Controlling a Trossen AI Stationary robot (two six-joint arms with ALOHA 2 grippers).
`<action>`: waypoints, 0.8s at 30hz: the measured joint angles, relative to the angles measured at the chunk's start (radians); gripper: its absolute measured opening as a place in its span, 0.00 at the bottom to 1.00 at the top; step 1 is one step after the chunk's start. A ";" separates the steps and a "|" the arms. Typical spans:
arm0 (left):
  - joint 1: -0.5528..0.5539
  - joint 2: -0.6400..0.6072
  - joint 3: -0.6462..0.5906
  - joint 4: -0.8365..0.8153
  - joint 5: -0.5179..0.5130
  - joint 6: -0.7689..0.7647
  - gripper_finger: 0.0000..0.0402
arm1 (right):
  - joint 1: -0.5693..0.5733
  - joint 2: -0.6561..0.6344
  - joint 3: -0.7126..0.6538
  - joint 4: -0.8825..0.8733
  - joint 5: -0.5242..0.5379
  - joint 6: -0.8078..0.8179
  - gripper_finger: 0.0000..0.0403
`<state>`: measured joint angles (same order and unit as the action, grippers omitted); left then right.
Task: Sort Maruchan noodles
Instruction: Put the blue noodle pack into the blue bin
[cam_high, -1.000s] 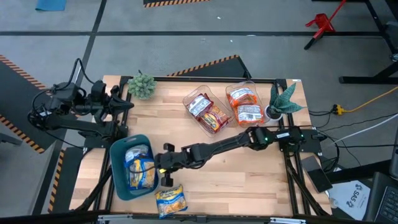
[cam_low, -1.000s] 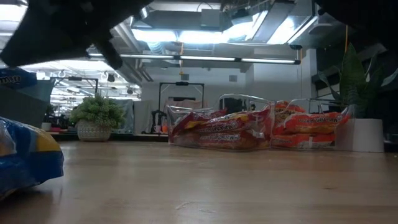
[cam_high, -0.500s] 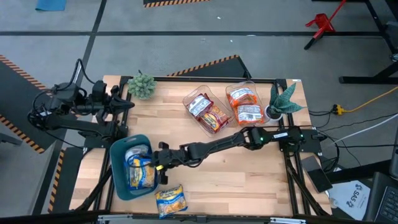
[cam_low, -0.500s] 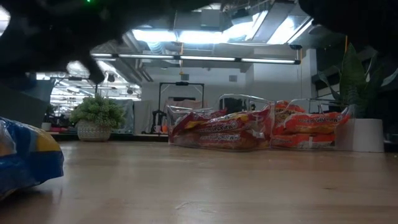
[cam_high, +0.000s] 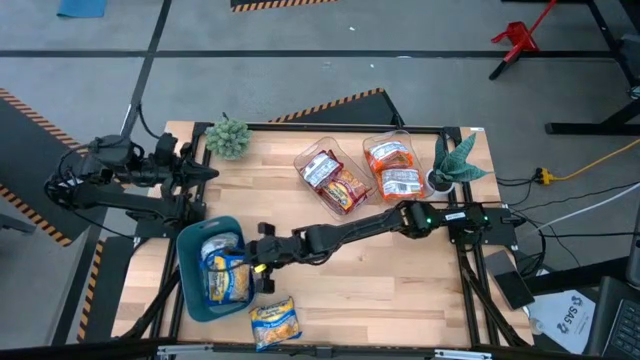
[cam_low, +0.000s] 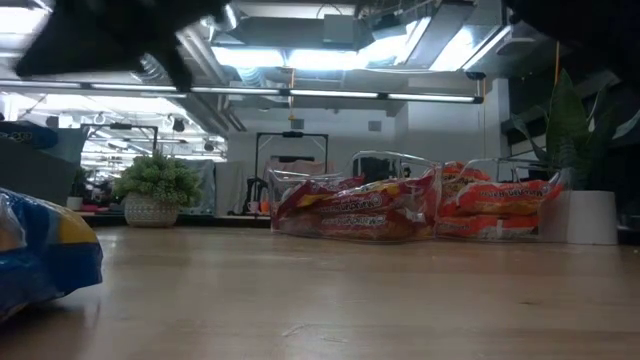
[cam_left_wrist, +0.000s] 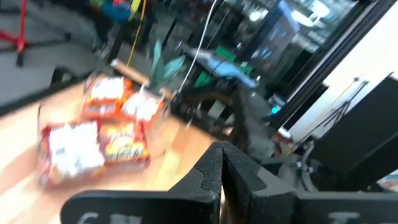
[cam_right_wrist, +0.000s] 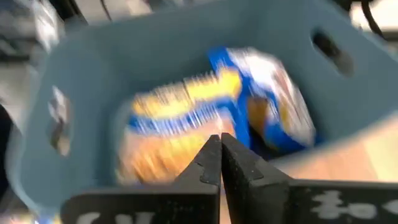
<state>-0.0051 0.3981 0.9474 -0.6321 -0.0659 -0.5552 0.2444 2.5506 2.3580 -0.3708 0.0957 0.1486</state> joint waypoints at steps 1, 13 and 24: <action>0.000 0.001 0.000 -0.026 0.001 -0.011 0.00 | 0.005 -0.006 -0.002 -0.042 0.009 0.000 0.00; 0.000 0.001 0.000 -0.160 -0.002 -0.038 0.00 | 0.153 -0.094 -0.004 -0.638 -0.192 0.043 0.07; 0.000 0.002 0.000 -0.161 -0.034 -0.018 0.00 | 0.269 -0.065 -0.017 -0.340 0.077 -0.182 0.43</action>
<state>-0.0051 0.3996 0.9474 -0.7929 -0.0998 -0.5728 0.5138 2.4857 2.3413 -0.7107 0.1727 -0.0329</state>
